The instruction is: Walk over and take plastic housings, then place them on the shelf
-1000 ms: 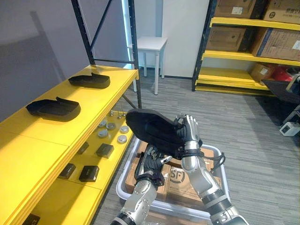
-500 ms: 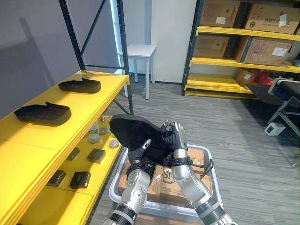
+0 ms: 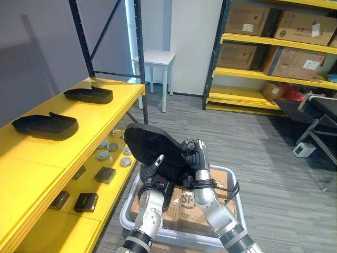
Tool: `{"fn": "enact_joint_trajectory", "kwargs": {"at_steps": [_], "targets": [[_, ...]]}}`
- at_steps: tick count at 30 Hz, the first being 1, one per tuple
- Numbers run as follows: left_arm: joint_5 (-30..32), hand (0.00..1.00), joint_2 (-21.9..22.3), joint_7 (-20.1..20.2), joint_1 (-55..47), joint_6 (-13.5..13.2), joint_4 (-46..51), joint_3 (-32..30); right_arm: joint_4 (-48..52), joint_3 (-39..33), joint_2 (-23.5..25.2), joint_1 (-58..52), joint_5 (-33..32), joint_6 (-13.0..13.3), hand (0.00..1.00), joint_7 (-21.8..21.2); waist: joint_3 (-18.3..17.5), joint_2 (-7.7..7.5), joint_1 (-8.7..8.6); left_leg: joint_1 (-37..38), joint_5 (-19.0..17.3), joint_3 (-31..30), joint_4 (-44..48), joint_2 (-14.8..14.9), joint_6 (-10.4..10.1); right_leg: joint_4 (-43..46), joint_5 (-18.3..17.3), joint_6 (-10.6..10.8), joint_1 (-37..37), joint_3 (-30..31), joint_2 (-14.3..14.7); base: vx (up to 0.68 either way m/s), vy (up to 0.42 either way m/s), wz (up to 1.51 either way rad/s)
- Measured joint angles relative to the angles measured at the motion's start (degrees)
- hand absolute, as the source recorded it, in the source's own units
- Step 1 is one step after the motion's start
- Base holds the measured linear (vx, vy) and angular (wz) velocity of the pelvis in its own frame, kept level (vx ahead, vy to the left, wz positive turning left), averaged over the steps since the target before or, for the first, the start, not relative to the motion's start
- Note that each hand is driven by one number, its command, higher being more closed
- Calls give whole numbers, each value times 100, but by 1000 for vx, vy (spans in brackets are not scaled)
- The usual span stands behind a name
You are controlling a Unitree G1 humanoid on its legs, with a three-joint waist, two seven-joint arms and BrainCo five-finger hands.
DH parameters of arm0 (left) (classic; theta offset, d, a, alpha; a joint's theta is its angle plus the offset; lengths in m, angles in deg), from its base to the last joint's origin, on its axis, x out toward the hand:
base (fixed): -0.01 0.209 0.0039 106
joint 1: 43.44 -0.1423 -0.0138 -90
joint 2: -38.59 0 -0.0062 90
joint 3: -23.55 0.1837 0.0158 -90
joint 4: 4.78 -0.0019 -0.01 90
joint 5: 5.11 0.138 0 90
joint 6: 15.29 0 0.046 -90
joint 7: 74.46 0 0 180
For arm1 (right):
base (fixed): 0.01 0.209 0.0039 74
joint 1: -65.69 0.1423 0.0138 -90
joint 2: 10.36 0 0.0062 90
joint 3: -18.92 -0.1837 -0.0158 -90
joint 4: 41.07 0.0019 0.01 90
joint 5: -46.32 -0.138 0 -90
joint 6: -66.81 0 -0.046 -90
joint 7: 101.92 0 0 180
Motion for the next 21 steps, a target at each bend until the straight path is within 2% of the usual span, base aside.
{"fn": "enact_joint_trajectory", "kwargs": {"at_steps": [2,3,4,5,6,7,9,10,11,12,14,15,17,18,19,21], "targets": [[10,100,1,36,-194,2,97,-15,-70,57,0,-74,-47,116,100,-44,47,-5,75,-225,138,-362,-32,-12,-31,27,-40,-44,-1,-383,-35,-44,-66,86],[13,100,2,36,-217,3,98,-28,-137,57,0,-70,-105,168,0,-54,63,1,86,-328,198,-489,-35,-27,-19,31,-49,-54,-1,-546,-58,-76,-74,133],[87,100,21,36,-271,56,132,-98,-226,49,-3,-73,-247,230,0,-89,73,9,60,-575,333,-439,-108,-7,192,33,-75,-89,2,-962,-155,-93,-90,157],[206,100,33,36,-340,97,209,-147,-238,40,-3,-74,-364,276,0,-148,77,15,16,-702,497,94,-315,173,577,34,-97,-100,15,-1320,-224,-85,-107,195],[314,100,77,37,-399,131,322,-228,-238,25,-31,-55,-432,336,0,-220,94,43,-13,-781,628,857,-538,401,777,34,-154,-79,46,-1684,-311,-53,-95,208],[471,100,77,43,-479,163,499,-304,-241,30,-83,1,-545,455,0,-365,143,104,-12,-861,658,1900,-647,668,814,32,-220,-46,122,-2061,-432,-27,-20,192],[899,100,37,46,-742,176,841,-484,-253,53,-108,19,-948,578,0,-715,179,187,32,-909,658,3438,-584,970,810,30,-325,106,312,-2549,-609,0,82,144],[1007,100,23,46,-846,180,974,-523,-231,62,-108,-14,-1058,605,0,-803,179,189,37,-893,667,3765,-555,1011,796,28,-338,154,380,-2635,-668,70,155,112],[1262,100,-8,45,-1076,194,1272,-602,-92,70,-109,-137,-1143,637,0,-968,176,194,48,-889,748,4069,-526,1013,674,18,-353,256,511,-2800,-774,119,194,95],[1641,100,-6,43,-1353,214,1613,-701,133,98,-97,-315,-1214,647,0,-1166,167,209,96,-881,945,4050,-573,952,405,18,-369,355,608,-2910,-857,133,207,81],[2136,100,-8,26,-1680,243,2066,-917,457,105,-25,-678,-1317,656,0,-1415,148,203,186,-851,1256,3982,-686,777,287,28,-406,424,707,-2914,-988,170,185,54],[2342,100,1,4,-1798,245,2222,-1204,554,74,9,-859,-1396,656,0,-1497,128,203,181,-832,1462,3898,-772,620,311,36,-406,526,793,-3002,-1108,189,146,52],[2718,100,-22,-122,-1865,266,2358,-1601,568,-165,38,-1020,-1521,653,0,-1560,51,195,188,-799,1831,3768,-883,391,378,86,-352,585,937,-3204,-1310,285,150,57],[2922,100,-110,-192,-1865,284,2423,-1754,573,-442,44,-1094,-1538,648,0,-1581,15,135,189,-767,1853,3671,-924,187,395,298,-371,613,999,-3343,-1547,326,174,63],[3020,100,-152,-212,-1864,295,2452,-1802,579,-577,42,-1103,-1538,648,0,-1588,15,134,187,-749,1831,3613,-926,98,428,509,-393,621,1001,-3402,-1693,294,193,66],[3276,100,-220,-213,-1859,368,2586,-1795,683,-941,-32,-1152,-1540,636,0,-1596,13,133,184,-632,1756,3458,-903,-102,531,1373,-397,611,965,-3509,-2168,237,217,58]]}}
